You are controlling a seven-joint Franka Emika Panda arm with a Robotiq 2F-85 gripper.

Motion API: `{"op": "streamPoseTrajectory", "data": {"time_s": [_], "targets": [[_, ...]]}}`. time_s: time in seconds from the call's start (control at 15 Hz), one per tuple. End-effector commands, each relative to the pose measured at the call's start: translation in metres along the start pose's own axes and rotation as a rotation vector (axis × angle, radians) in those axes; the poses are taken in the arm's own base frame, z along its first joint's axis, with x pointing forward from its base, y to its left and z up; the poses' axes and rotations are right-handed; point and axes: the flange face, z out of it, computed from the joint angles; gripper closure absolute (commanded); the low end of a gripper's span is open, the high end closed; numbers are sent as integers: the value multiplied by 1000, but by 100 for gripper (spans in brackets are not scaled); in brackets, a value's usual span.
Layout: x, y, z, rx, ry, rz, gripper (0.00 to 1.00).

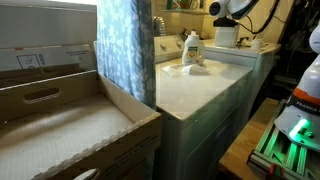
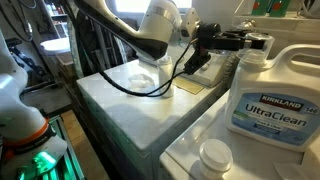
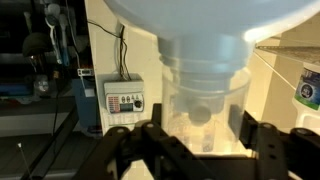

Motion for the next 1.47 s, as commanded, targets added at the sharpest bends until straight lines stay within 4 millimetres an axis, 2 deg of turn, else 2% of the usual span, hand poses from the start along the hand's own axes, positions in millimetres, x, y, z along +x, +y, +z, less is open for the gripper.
{"op": "streamPoseTrajectory", "data": {"time_s": [0.0,0.2,0.53,0.8,1.13,1.4], "targets": [[-14,14,0,9,27,5,56],[-16,20,7,-25,41,2,56],[-21,17,7,-15,39,14,56],[-20,21,18,-51,40,32,56],[-27,18,14,-65,37,18,56],[-30,17,20,-111,47,45,56]]}}
